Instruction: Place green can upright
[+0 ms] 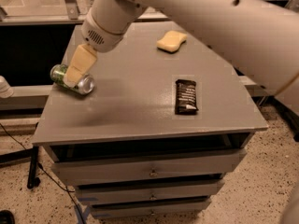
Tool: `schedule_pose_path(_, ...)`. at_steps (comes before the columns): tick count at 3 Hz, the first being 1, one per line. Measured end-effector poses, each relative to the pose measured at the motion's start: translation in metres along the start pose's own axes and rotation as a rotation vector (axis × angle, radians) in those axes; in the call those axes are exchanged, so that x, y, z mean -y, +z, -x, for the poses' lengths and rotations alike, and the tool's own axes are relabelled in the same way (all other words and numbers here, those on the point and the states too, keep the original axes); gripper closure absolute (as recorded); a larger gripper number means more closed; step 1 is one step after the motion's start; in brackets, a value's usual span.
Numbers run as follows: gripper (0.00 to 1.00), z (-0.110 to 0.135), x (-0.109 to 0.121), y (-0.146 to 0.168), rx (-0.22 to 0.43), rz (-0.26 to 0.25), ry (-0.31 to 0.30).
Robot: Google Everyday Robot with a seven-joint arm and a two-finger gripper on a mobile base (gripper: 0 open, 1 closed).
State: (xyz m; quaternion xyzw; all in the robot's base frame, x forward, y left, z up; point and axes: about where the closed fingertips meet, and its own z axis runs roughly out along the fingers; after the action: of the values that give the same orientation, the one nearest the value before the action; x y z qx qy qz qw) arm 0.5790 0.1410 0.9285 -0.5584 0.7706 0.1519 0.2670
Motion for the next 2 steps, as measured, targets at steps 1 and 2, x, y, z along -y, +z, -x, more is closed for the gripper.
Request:
schedule_pose_path(1, 0.00, 0.025, 0.001, 0.044, 0.001, 0.039, 0.032)
schedule_pose_path(2, 0.00, 0.034, 0.002, 0.088, -0.042, 0.066, 0.026)
